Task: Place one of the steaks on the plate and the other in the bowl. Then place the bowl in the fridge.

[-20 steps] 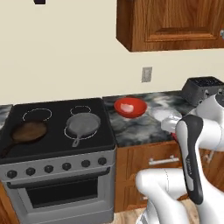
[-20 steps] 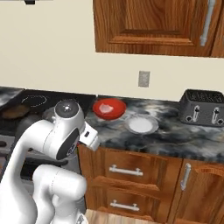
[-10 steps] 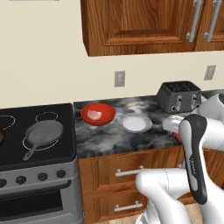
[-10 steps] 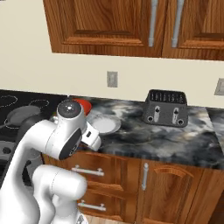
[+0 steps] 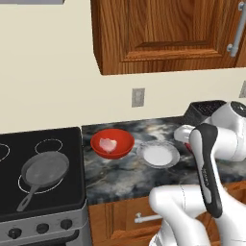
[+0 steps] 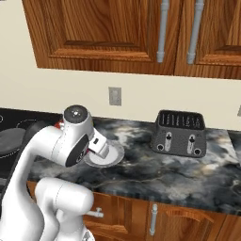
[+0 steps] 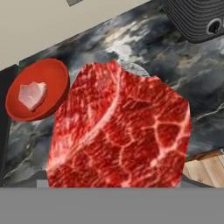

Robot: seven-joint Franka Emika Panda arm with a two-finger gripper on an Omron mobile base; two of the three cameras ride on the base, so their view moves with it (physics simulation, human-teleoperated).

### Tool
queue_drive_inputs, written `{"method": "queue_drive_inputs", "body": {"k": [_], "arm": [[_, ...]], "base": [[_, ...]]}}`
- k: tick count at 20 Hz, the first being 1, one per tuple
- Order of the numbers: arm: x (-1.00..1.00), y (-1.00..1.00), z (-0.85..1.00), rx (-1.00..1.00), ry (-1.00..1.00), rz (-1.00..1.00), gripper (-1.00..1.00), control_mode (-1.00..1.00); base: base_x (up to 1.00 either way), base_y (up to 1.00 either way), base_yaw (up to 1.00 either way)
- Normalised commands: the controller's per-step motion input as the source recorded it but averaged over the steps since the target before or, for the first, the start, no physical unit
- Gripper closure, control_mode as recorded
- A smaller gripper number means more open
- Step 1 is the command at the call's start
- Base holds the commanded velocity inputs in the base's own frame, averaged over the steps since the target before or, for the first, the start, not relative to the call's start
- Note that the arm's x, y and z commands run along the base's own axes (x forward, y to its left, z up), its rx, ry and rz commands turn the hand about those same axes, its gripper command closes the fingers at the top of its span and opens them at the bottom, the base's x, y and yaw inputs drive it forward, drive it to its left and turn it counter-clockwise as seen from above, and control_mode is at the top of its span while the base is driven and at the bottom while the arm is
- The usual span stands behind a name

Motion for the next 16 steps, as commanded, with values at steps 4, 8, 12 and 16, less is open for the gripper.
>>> {"method": "queue_drive_inputs", "body": {"k": [4,8,12,16], "arm": [[0.49,0.00,-0.07,0.00,0.00,0.00,1.00,-1.00],[0.64,0.00,-0.34,0.00,0.06,0.00,1.00,-1.00],[0.45,0.00,-0.51,0.00,0.13,0.00,1.00,-1.00],[0.38,0.00,-0.58,0.00,0.20,0.00,1.00,-1.00]], "base": [[0.00,0.00,0.00],[0.00,0.00,0.00],[0.00,0.00,0.00],[0.00,0.00,0.00]]}}
